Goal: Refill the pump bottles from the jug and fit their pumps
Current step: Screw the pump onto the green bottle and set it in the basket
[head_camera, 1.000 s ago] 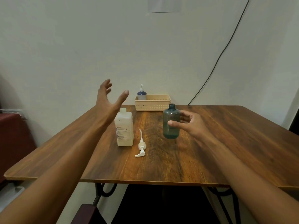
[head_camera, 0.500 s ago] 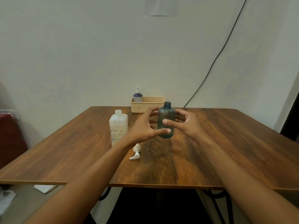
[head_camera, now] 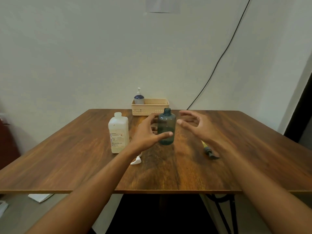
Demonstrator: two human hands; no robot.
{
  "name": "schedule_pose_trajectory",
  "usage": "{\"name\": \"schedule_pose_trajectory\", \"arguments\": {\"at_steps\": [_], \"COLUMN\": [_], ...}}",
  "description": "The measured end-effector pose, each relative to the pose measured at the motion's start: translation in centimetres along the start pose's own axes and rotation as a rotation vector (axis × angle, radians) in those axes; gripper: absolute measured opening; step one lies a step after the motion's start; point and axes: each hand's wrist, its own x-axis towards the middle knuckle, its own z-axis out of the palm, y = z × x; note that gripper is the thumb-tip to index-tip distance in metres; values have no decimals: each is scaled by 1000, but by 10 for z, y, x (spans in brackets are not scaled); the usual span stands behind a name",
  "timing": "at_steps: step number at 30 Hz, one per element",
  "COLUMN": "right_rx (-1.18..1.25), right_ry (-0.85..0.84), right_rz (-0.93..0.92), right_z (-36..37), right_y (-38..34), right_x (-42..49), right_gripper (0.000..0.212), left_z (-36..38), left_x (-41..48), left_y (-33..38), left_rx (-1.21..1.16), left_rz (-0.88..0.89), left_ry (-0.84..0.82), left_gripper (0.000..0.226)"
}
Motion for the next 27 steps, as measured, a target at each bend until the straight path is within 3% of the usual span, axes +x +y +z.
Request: {"name": "schedule_pose_trajectory", "arguments": {"at_steps": [2, 5, 9, 12, 15, 20, 27], "right_rx": [-87, -468, -827, -933, -957, -915, -492], "right_ry": [36, 10, -252, -436, -501, -462, -43], "right_rz": [-19, -118, -183, -256, -304, -341, -279], "right_z": [-22, -56, -83, -83, -78, -73, -71], "right_y": [13, 43, 79, 94, 103, 96, 28], "right_x": [1, 4, -3, -15, -22, -21, -1], "right_gripper": [49, 34, 52, 44, 39, 32, 45], "left_z": [-2, -4, -1, 0, 0, -3, -6], "left_x": [1, 2, 1, -2, -4, -7, -8], "left_y": [-4, -9, -9, -9, -10, -12, -6], "left_rx": [-3, -14, -18, -22, -26, -28, -20], "left_rz": [5, 9, 12, 8, 6, -7, -13], "left_ry": [-4, -11, -21, -33, -39, -35, -33], "left_gripper": [84, 86, 86, 84, 81, 81, 81]}}
